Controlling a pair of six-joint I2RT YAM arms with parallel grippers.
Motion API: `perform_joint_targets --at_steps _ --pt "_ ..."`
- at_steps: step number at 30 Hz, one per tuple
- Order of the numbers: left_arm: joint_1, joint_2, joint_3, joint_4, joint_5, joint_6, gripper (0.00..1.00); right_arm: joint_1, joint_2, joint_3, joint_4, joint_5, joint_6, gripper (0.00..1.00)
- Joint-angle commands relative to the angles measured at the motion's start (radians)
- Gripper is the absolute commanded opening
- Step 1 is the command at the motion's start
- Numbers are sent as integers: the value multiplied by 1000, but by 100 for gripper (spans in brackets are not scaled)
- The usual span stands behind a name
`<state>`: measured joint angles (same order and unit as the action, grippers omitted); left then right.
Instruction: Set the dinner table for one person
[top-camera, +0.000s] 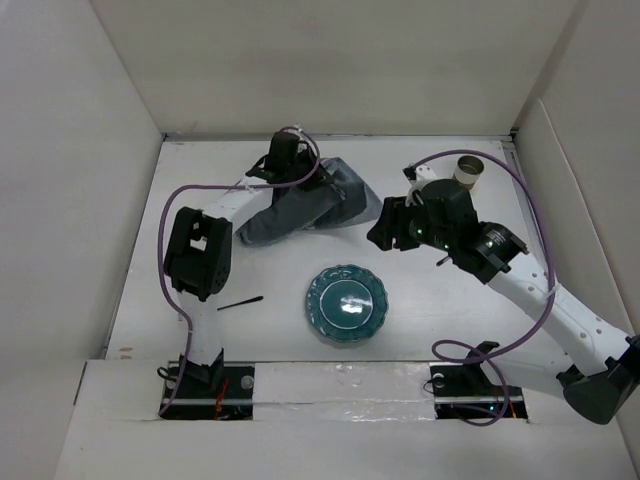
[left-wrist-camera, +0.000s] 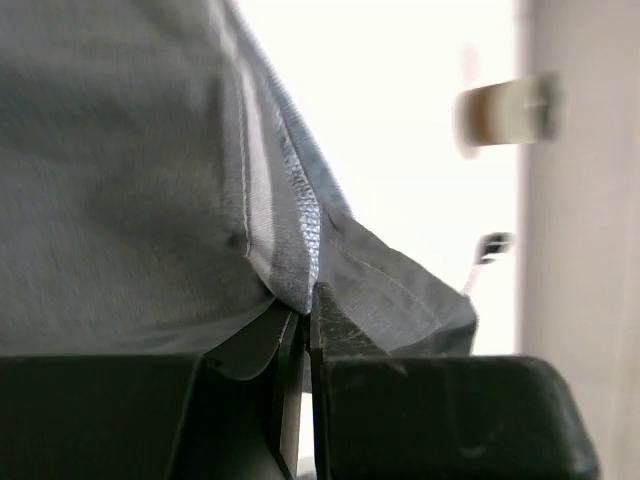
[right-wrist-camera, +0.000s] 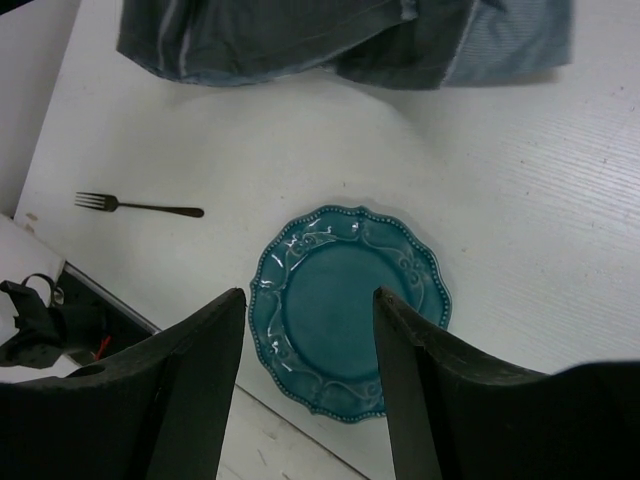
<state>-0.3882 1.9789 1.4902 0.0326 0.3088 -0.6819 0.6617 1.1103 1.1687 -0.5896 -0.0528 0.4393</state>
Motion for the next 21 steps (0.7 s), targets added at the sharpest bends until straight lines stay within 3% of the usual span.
perform_joint_targets --at_steps 1,8,13,15,16,21 --pt "11 -28 105 142 99 -133 0 4 -9 37 66 -4 -25 60" --pt "11 -44 183 142 194 -162 0 4 -46 -1 71 27 -24 62" --pt "11 0 321 49 253 -122 0 -45 -23 -43 112 47 -8 78" --pt "11 62 391 -21 266 -94 19 -75 11 -47 138 28 6 84" --pt "11 93 419 -57 289 -87 36 -85 23 -47 148 21 10 85" --pt "11 173 506 -218 228 13 51 -109 83 2 136 -16 27 85"
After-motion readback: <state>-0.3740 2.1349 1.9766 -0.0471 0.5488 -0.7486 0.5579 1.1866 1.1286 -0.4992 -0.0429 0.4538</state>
